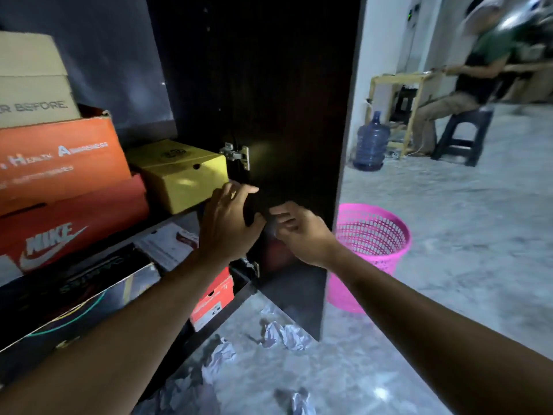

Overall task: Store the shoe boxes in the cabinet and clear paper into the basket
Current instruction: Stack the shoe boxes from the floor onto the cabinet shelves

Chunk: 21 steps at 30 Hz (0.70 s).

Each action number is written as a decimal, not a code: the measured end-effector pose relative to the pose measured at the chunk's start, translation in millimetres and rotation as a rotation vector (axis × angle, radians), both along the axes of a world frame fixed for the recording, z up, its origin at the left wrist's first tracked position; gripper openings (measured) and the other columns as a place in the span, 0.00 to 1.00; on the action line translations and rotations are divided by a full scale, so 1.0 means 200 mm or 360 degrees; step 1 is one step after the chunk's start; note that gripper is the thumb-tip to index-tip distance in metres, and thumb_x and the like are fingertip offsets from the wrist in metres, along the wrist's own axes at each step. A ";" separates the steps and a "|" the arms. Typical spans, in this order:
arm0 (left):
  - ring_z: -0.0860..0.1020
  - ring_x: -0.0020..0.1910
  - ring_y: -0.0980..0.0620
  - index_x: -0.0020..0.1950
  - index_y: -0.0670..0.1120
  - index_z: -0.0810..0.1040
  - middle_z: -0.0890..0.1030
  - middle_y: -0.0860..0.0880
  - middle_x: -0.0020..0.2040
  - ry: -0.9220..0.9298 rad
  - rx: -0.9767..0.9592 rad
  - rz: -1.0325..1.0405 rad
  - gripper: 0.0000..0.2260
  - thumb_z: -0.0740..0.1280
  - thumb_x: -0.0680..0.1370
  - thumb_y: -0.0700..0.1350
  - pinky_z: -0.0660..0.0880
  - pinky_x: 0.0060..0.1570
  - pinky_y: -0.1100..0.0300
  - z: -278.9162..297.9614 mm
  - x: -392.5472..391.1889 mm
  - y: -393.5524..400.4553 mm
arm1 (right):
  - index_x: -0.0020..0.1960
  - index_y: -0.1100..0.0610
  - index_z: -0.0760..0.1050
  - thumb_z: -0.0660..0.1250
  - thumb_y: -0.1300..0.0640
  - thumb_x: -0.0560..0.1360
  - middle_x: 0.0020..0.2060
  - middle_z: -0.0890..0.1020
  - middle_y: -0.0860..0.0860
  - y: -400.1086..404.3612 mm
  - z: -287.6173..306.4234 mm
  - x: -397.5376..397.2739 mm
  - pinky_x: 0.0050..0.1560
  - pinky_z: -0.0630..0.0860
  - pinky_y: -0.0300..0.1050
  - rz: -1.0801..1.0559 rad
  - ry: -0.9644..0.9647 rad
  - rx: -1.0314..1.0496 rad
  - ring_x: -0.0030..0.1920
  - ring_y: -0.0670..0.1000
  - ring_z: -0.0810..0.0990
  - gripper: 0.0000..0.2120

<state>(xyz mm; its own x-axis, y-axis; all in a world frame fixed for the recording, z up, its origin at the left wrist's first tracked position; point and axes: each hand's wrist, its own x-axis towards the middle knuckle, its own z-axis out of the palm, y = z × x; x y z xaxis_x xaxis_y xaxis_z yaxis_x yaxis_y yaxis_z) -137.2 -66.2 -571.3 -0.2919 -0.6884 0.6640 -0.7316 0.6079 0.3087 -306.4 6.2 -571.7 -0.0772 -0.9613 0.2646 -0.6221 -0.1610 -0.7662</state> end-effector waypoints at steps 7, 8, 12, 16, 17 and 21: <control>0.75 0.56 0.44 0.62 0.50 0.78 0.77 0.49 0.54 -0.0106 0.0183 -0.0552 0.19 0.68 0.72 0.51 0.75 0.57 0.49 -0.26 -0.64 0.44 | 0.61 0.55 0.80 0.71 0.61 0.76 0.54 0.86 0.54 0.61 -0.16 -0.65 0.58 0.81 0.49 -0.0436 0.0112 0.0014 0.54 0.52 0.84 0.14; 0.75 0.58 0.44 0.62 0.49 0.78 0.78 0.48 0.55 -0.0130 0.0238 -0.0633 0.20 0.67 0.71 0.52 0.74 0.58 0.49 -0.29 -0.75 0.51 | 0.60 0.55 0.81 0.72 0.61 0.76 0.53 0.86 0.53 0.71 -0.19 -0.75 0.58 0.81 0.50 -0.0512 0.0100 0.0031 0.53 0.52 0.84 0.13; 0.74 0.59 0.49 0.64 0.50 0.76 0.78 0.50 0.57 -0.0192 0.0443 -0.0892 0.20 0.69 0.73 0.51 0.73 0.53 0.56 -0.44 -1.19 0.79 | 0.61 0.52 0.81 0.70 0.58 0.76 0.52 0.86 0.51 1.12 -0.30 -1.11 0.57 0.79 0.43 -0.0869 0.0027 0.0154 0.53 0.51 0.84 0.14; 0.77 0.58 0.51 0.65 0.52 0.76 0.79 0.51 0.56 -0.0296 0.0591 -0.1074 0.19 0.72 0.75 0.51 0.77 0.50 0.54 -0.61 -1.58 1.05 | 0.60 0.50 0.82 0.70 0.56 0.75 0.51 0.86 0.51 1.46 -0.46 -1.46 0.58 0.79 0.44 -0.1146 -0.0069 0.0268 0.53 0.52 0.85 0.14; 0.78 0.58 0.50 0.65 0.53 0.76 0.78 0.51 0.56 -0.0336 0.0642 -0.1116 0.19 0.72 0.74 0.51 0.78 0.51 0.52 -0.66 -1.69 1.12 | 0.59 0.50 0.82 0.70 0.55 0.74 0.51 0.86 0.51 1.55 -0.51 -1.56 0.60 0.80 0.48 -0.1227 -0.0107 0.0276 0.52 0.53 0.85 0.14; 0.79 0.58 0.50 0.67 0.55 0.75 0.77 0.53 0.59 -0.0500 0.0992 -0.1214 0.20 0.71 0.76 0.53 0.79 0.53 0.51 -0.83 -2.09 1.37 | 0.57 0.53 0.83 0.70 0.61 0.76 0.51 0.87 0.54 1.90 -0.71 -1.90 0.61 0.79 0.49 -0.1606 -0.0255 0.0348 0.53 0.56 0.86 0.11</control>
